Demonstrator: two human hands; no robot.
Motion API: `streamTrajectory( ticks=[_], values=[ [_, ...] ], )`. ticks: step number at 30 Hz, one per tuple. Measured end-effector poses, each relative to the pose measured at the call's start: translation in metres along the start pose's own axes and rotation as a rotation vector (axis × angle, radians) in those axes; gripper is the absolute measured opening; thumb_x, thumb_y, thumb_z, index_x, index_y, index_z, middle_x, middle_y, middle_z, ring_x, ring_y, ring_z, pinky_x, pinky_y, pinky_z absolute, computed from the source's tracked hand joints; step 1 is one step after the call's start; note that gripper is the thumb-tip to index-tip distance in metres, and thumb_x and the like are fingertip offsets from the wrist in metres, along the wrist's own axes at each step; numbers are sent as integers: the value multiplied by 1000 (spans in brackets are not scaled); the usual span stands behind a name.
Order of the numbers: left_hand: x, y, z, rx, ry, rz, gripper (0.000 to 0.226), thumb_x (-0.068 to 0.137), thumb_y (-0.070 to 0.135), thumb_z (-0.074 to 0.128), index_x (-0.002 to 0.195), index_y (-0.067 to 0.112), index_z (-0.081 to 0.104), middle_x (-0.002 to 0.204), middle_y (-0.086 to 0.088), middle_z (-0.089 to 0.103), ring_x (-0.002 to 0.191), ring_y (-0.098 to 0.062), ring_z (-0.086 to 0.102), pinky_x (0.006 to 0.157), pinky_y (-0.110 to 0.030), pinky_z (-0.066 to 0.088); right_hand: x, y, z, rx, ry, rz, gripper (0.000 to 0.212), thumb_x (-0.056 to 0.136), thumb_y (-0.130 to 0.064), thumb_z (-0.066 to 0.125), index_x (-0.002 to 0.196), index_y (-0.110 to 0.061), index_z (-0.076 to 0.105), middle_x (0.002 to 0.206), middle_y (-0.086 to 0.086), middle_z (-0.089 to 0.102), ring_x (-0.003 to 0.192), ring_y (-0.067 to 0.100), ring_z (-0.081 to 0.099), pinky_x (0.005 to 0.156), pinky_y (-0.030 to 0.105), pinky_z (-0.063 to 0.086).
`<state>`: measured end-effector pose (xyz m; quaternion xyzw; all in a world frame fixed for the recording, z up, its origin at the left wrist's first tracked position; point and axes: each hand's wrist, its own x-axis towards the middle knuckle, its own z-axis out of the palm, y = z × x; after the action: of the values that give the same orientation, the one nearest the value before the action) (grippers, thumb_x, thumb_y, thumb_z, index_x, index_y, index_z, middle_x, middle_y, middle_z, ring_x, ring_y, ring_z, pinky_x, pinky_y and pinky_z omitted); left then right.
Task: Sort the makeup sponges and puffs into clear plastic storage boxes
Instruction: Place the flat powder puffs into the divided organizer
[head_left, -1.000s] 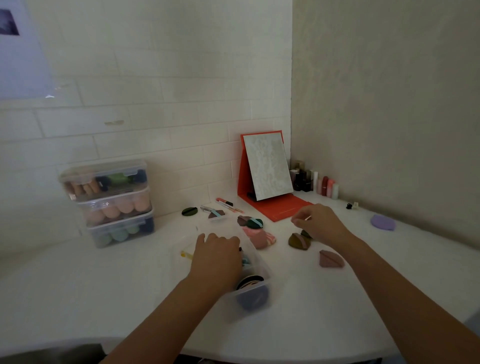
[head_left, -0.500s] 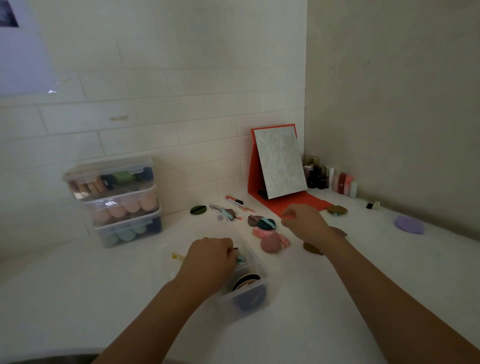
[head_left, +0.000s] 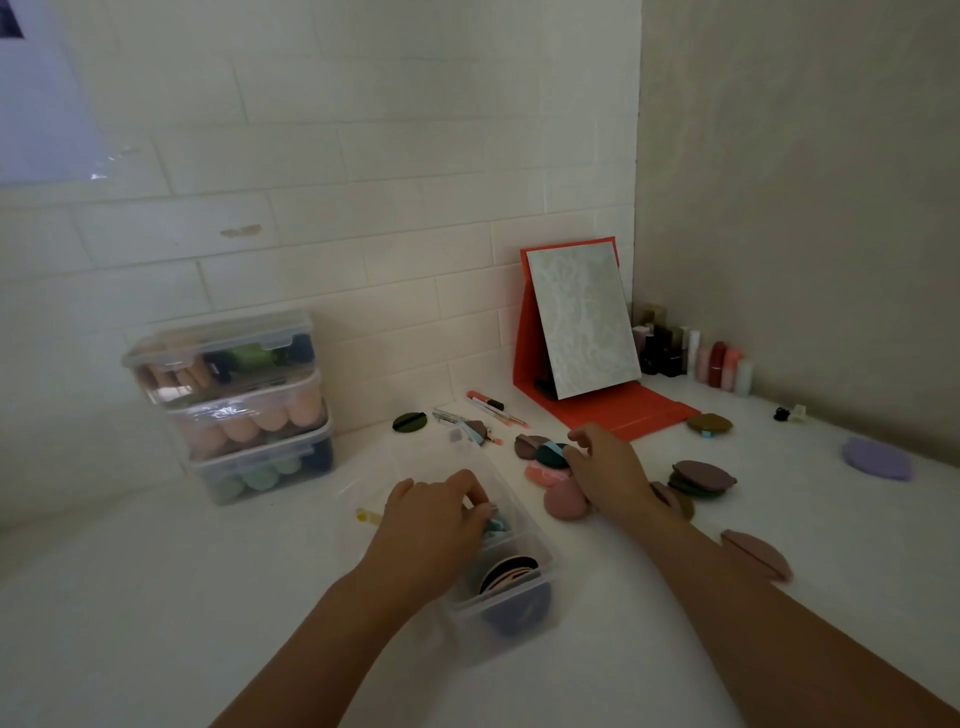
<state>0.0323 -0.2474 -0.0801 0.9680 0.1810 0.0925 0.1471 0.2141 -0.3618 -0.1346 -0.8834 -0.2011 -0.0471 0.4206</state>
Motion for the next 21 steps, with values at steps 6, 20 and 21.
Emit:
streamTrajectory(
  ticks=[6,20,21],
  values=[
    [11,-14,-2,-112,9,6,16,95,35,45,102,29,59,106,6,63,93,-8,49,104,-35,36,3,3,0,40,0,9,36,95,-29,52,129,-15,50,131,7,54,118,21,52,92,30,43],
    [20,-30,8,-297,110,12,13,92,36,50,90,31,63,96,11,62,99,-8,44,80,-24,30,35,-10,16,261,-241,36,56,78,-8,73,128,-15,50,121,9,59,91,19,60,76,30,52],
    [20,-30,8,-298,113,12,13,92,36,50,90,32,63,96,12,62,100,-8,43,80,-24,28,37,-12,16,292,-265,42,58,77,-2,71,129,-14,50,120,10,59,88,19,59,71,28,51]
  ],
)
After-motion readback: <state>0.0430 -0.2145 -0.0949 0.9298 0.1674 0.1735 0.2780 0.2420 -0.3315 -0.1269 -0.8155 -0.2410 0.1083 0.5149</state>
